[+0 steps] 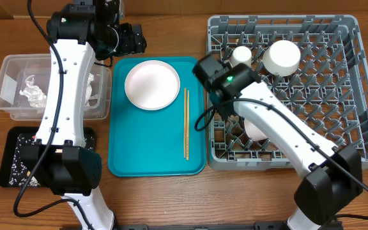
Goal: Sort waste into correct bins and load items into the dishwasher
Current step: 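Set the small bowl on its side in the rack and release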
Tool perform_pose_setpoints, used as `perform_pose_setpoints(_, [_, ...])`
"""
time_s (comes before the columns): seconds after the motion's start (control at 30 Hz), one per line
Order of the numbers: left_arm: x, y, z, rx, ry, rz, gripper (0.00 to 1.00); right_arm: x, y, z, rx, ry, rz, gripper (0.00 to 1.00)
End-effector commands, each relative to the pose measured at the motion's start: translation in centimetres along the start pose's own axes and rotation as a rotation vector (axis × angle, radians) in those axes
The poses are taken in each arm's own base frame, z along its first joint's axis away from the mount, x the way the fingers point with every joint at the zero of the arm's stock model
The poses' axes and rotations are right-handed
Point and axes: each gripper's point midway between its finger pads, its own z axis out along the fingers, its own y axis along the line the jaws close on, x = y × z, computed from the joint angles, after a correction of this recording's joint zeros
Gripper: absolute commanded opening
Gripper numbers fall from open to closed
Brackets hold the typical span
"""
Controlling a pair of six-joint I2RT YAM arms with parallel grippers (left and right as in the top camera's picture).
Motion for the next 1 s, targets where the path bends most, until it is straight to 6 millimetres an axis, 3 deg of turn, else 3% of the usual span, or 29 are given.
perform_pose_setpoints(0.0, [-0.4, -0.1, -0.7, 0.000, -0.020, 0.002, 0.86, -1.8, -1.4, -2.1, -0.089, -0.071, 0.106, 0.75])
perform_pose_setpoints(0.17, [0.1, 0.1, -0.7, -0.005, 0.000, -0.003, 0.87, -1.6, -3.1, -2.7, -0.281, -0.064, 0.232, 0.68])
perform_pose_setpoints(0.27, [0.2, 0.4, -0.7, -0.024, 0.005, -0.005, 0.87, -0.7, -5.1, -2.3, -0.364, -0.034, 0.324, 0.52])
perform_pose_setpoints(0.43, [0.3, 0.5, -0.7, -0.033, 0.010, -0.005, 0.87, 2.5, -8.7, -0.7, -0.501, 0.096, 0.508, 0.17])
perform_pose_setpoints(0.53, [0.3, 0.5, -0.7, -0.033, 0.009, -0.011, 0.87, 4.2, -9.6, -0.4, -0.562, 0.161, 0.584, 0.07])
perform_pose_setpoints(0.67, [0.2, 0.6, -0.7, -0.042, 0.005, -0.027, 0.88, 5.2, -9.3, 0.0, -0.598, 0.205, 0.609, 0.04])
perform_pose_setpoints(0.97, [0.2, 1.2, -0.7, -0.077, -0.002, -0.042, 0.88, 6.8, -5.7, 2.2, -0.641, 0.283, 0.565, 0.04])
